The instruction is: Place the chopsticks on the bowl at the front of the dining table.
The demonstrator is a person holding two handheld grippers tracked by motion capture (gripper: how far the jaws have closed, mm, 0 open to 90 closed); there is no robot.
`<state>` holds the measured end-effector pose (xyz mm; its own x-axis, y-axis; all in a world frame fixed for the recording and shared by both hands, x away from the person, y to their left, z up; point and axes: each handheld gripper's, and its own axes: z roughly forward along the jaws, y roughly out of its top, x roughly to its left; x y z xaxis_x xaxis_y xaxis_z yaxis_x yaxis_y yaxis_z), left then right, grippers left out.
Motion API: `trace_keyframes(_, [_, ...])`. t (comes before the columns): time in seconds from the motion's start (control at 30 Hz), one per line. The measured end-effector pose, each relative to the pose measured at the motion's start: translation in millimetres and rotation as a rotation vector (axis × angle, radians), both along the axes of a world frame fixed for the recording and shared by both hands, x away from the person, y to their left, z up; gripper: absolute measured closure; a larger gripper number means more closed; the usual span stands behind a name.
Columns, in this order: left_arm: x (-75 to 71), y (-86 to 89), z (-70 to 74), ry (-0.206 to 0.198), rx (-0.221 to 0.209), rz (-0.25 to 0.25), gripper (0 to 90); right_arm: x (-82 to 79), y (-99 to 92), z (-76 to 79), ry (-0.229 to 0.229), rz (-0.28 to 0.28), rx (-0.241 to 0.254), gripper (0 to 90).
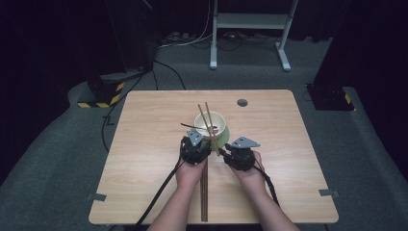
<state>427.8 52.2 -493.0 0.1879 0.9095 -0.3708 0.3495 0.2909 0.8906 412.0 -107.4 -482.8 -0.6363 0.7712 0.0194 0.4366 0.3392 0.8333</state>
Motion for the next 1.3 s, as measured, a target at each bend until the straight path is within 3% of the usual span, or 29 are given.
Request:
trace_keyframes(0.47, [-1.8,1.4,-1.1,0.001,0.022,-0.014,56.1,-1.4,5.8,-1.2,-0.013,0.001,-0.008,65.1])
trace_keyframes(0.57, [-1.6,0.6,-0.8,0.001,0.005,-0.002,56.1,-1.8,6.7,-1.2,-0.012,0.004,-0.010,65.1])
trace_keyframes(0.77, [-1.3,2.9,1.2,-0.001,0.022,-0.018,56.1,-1.8,7.8,-1.7,-0.013,0.009,-0.009,65.0])
trace_keyframes(0.93, [0.9,3.2,2.5,0.010,-0.008,-0.012,57.0,-1.2,9.9,-2.6,-0.016,0.010,-0.007,65.0])
trace_keyframes(1.3, [2.3,2.9,4.7,0.012,0.009,-0.024,57.1,-2.2,12.4,-2.2,-0.010,0.018,-0.003,65.1])
